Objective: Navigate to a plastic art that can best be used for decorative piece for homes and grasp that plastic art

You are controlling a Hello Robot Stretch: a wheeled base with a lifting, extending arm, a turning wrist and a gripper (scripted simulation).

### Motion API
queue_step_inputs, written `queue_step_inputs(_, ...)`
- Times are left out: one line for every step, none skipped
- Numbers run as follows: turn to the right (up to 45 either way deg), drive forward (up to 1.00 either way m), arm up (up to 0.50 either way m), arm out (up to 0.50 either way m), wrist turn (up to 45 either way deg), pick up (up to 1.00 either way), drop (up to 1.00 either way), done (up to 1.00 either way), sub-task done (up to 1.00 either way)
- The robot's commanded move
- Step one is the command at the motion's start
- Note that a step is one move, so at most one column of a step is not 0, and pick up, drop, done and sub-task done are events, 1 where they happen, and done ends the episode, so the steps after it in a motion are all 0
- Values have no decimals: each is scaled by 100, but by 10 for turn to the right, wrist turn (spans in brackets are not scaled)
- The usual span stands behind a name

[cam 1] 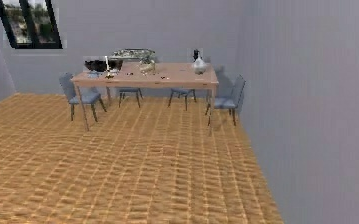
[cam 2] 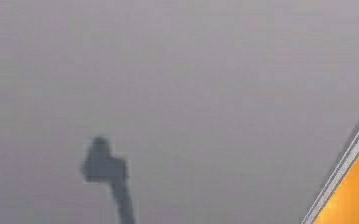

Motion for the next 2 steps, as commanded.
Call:
queue_step_inputs(90,0,0,0,0,0,0,0,0)
queue_step_inputs(0,100,0,0,0,0,0,0,0)
